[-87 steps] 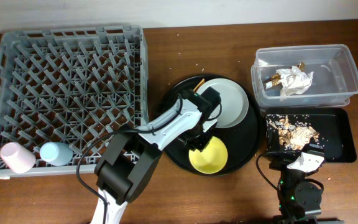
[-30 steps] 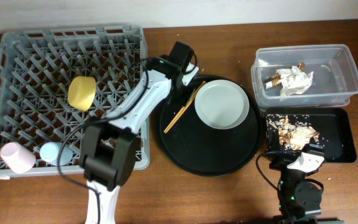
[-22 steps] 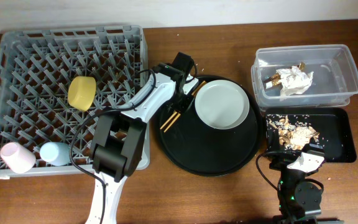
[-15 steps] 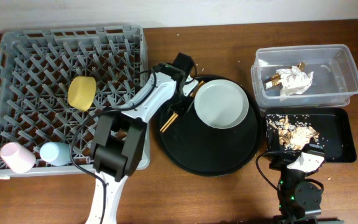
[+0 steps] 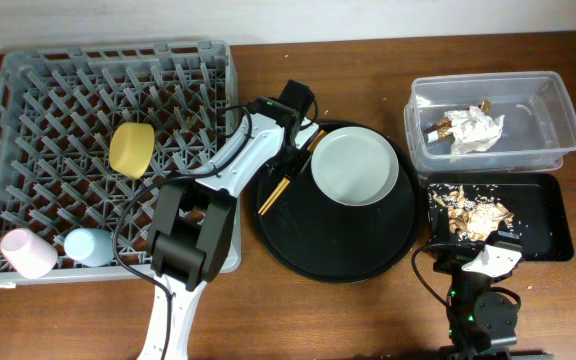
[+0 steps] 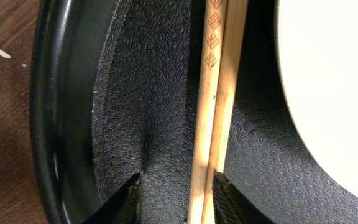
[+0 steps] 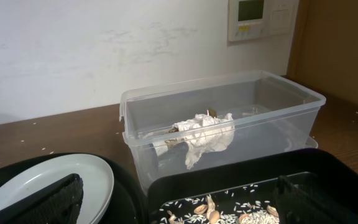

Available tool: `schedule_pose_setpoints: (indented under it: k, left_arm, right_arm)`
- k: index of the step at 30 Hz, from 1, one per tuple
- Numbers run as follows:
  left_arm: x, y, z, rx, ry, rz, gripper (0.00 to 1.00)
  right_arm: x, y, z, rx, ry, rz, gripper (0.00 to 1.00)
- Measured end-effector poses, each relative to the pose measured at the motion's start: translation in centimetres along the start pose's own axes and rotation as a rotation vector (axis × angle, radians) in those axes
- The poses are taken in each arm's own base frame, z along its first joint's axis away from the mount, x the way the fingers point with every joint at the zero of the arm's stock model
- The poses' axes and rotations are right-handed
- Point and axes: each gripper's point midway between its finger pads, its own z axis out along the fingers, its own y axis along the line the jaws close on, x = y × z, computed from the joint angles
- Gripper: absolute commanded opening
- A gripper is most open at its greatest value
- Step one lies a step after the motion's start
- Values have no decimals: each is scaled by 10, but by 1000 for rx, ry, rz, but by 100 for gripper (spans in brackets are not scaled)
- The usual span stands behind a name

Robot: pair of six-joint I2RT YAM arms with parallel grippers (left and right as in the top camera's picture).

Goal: Sort waste into correct bins and load items into the dishwasher rack
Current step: 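Grasp one wooden chopstick on the black tray with the left gripper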

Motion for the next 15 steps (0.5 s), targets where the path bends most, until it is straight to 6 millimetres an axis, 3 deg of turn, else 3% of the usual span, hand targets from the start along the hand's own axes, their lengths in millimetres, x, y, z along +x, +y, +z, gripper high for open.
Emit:
schedule_pose_setpoints:
  k: [3, 4, 8, 15]
  left_arm:
    - [0, -9, 2, 27, 4, 10, 33]
    - [2, -12, 5, 36, 11, 13, 41]
    - [16, -16, 2, 56, 73, 14, 42]
    - [0, -2, -7, -25, 9, 17, 35]
  right_arm:
    - [0, 0, 0, 0, 0, 0, 98]
    - [0, 0, 0, 0, 0, 0, 98]
    - [0, 0, 0, 0, 0, 1, 99]
    - [0, 0, 0, 0, 0, 0, 98]
